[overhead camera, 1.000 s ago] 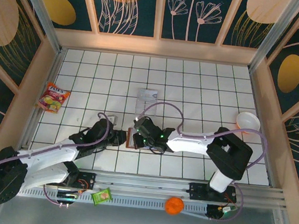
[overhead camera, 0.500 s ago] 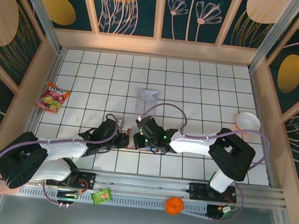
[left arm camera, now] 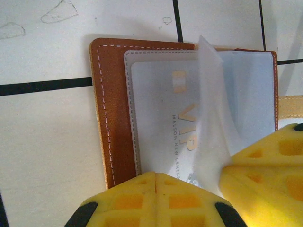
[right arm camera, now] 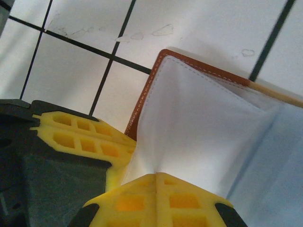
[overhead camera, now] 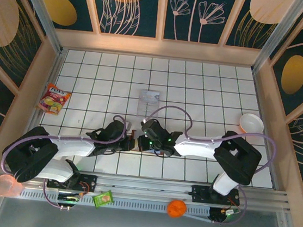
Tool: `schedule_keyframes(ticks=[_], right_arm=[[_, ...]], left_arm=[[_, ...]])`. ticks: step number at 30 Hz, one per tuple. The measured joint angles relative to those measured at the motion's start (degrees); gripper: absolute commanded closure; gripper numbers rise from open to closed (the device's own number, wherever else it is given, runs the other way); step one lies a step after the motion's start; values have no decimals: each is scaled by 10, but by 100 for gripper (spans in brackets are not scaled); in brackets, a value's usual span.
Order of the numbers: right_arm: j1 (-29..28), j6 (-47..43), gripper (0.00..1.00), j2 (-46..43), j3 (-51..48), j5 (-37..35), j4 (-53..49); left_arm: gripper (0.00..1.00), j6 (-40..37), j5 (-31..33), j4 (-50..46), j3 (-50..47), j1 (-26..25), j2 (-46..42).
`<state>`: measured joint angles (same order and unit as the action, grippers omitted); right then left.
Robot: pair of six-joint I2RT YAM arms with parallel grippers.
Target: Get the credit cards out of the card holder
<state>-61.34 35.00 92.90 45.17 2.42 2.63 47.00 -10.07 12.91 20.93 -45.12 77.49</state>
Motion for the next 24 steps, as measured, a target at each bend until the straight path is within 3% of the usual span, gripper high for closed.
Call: schedule_keyframes(ticks=[2, 5, 8, 16, 24], right_arm=[[1, 12, 92, -13, -10, -9, -5], [1, 41, 69, -43, -32, -31, -21], [1, 70, 59, -85, -59, -62, -53], [-9, 96, 60, -221, -88, -131, -136], [-7, 52, 63, -189, -27, -129, -115]], left_arm=[[100, 0, 0, 2, 0, 0, 1], [100, 0, 0, 4, 0, 0, 2], [100, 0, -1, 4, 0, 0, 2], [100, 0, -2, 4, 0, 0, 2], [91, -11, -7, -27, 19, -3, -6]])
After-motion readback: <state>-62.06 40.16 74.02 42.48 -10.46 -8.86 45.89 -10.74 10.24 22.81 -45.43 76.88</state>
